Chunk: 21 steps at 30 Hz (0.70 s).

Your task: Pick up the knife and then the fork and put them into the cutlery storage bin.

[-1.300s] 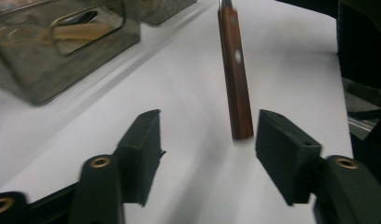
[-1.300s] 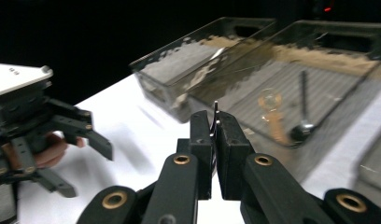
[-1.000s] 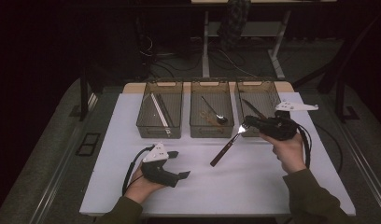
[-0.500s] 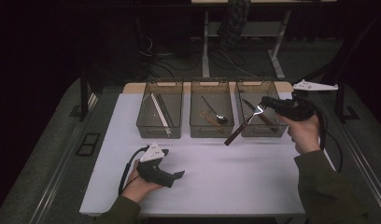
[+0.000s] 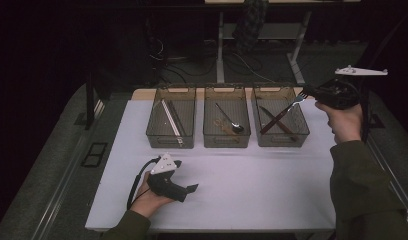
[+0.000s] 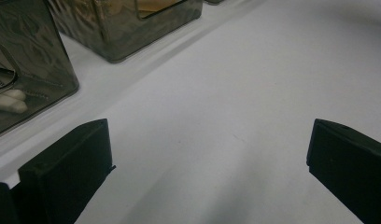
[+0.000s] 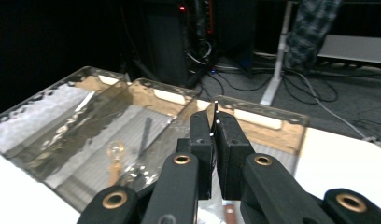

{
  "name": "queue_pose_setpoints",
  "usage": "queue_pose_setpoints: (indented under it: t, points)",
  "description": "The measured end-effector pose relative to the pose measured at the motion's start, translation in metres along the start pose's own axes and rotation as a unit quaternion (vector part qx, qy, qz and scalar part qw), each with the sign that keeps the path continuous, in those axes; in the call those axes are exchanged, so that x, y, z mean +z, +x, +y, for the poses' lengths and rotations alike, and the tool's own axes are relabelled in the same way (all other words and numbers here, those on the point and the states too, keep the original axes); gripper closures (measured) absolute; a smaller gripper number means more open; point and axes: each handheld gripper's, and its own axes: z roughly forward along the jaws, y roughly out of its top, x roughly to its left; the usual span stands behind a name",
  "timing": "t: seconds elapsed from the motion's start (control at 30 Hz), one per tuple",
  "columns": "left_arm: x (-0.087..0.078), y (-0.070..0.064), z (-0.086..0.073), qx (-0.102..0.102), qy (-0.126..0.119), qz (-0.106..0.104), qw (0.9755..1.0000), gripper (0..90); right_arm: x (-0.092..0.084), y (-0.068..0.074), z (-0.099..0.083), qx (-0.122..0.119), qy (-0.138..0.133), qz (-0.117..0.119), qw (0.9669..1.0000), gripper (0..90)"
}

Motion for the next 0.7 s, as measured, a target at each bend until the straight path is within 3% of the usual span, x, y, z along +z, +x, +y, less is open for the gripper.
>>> queue_pose_setpoints:
  t: [0.27,0.4,0.57,0.7]
  points:
    - [0.0,0.0,0.0,-0.001,-0.001,-0.003,1.0,0.0,-0.001,-0.016,0.007,0.003,0.005,-0.037,0.9993,86.1]
    - [0.0,0.0,0.0,-0.002,0.001,-0.004,1.0,0.0,0.006,-0.021,0.007,0.001,0.017,-0.052,0.9985,86.1]
    - [-0.001,0.0,0.0,0.0,-0.001,-0.005,1.0,0.0,0.027,-0.024,-0.002,0.005,0.052,-0.05,0.9973,86.0]
    - [-0.002,0.0,0.0,0.0,-0.006,-0.006,1.0,0.0,0.045,-0.025,-0.013,0.017,0.086,-0.023,0.9959,85.9]
